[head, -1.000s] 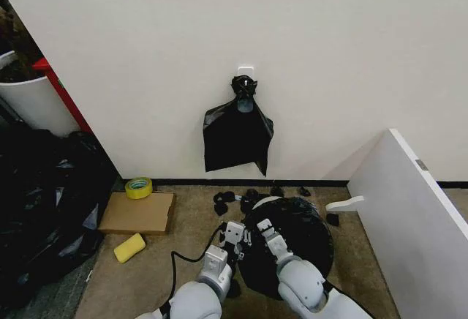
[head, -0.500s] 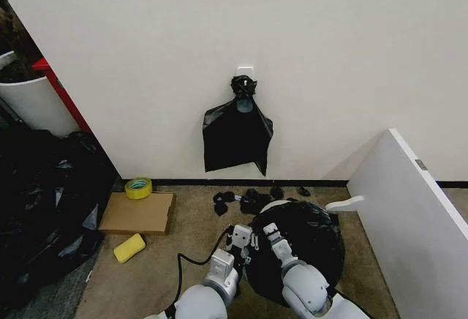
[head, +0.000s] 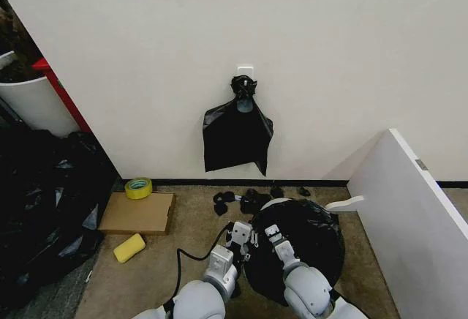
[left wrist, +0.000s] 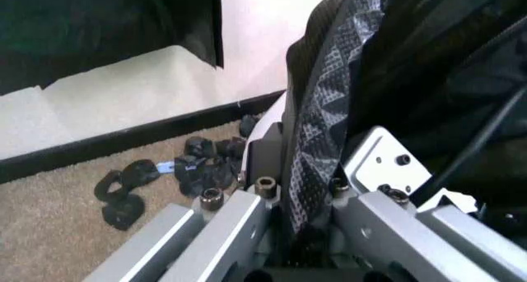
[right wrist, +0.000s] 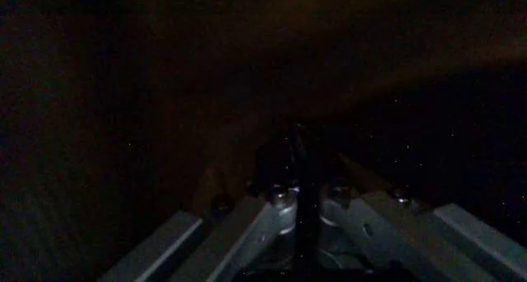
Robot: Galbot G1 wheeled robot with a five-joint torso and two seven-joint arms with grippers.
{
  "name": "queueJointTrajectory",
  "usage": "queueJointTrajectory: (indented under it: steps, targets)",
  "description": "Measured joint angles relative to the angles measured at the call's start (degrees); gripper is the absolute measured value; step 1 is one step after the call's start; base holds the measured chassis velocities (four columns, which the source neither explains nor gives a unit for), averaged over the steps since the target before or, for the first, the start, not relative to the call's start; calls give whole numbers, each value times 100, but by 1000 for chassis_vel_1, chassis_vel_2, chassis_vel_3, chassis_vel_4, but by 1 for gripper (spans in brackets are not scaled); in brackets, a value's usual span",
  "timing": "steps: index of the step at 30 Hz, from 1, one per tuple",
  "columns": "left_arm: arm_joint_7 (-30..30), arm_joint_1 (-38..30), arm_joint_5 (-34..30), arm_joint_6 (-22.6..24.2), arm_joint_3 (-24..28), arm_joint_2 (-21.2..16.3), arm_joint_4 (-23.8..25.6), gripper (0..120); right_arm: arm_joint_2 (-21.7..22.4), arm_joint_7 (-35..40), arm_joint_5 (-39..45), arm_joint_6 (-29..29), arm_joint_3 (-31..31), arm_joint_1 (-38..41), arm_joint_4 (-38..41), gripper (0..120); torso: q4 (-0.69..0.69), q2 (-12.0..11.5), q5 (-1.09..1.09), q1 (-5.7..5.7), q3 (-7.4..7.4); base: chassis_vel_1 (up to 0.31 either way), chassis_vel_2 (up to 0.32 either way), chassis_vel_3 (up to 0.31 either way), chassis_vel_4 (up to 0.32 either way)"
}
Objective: Place the garbage bag over the trash bin.
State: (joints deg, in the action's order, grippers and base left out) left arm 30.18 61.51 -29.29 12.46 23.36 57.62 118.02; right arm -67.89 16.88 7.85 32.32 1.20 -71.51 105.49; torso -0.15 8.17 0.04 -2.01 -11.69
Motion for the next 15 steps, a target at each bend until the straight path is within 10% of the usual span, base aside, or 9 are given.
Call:
queueJointTrajectory:
  steps: [15]
  targets:
    - [-5, 239, 53, -6, -134, -2, 57, 0, -95, 35, -255, 149, 119, 151, -170, 0, 0, 0, -1, 0, 0, 0, 0, 0, 0]
